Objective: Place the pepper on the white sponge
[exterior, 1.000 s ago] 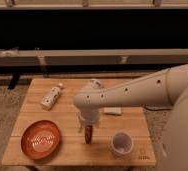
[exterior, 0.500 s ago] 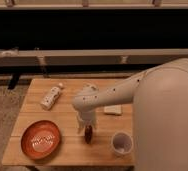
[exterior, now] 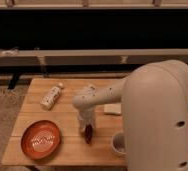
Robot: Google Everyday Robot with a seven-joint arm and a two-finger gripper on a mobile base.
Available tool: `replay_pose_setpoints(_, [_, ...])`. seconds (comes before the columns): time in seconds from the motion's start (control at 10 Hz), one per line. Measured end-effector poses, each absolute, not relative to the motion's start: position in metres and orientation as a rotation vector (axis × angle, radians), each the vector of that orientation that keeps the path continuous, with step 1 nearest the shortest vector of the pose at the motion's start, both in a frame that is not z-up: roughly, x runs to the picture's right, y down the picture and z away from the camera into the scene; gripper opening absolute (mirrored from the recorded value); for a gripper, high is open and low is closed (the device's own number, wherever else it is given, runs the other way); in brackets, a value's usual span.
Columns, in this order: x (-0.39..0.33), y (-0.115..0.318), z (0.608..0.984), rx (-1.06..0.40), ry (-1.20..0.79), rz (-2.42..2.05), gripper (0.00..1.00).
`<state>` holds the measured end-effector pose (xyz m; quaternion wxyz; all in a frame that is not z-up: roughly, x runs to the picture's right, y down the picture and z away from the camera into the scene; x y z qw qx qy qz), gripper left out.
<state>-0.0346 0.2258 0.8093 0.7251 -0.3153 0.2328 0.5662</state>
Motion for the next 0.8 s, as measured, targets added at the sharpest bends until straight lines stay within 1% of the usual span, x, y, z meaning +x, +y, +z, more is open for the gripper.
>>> replay_pose_setpoints(0.2, [-0.032,0.225,0.814,-0.691,0.524,1.249,0.64])
replay_pose_setpoints(0.3, [-0.031,0.225,0.815,-0.691,0.526,1.249,0.58])
replay_pose_setpoints(0.5, [-0.025,0.223,0.814,-0.688,0.526,1.244,0.38])
replay_pose_setpoints(0.6, [-0.022,0.222,0.811,-0.686,0.523,1.242,0.30])
replay_pose_setpoints(0.7, [-0.019,0.220,0.807,-0.685,0.517,1.237,0.17])
replay_pose_setpoints(0.8, [-0.018,0.220,0.805,-0.685,0.514,1.233,0.09])
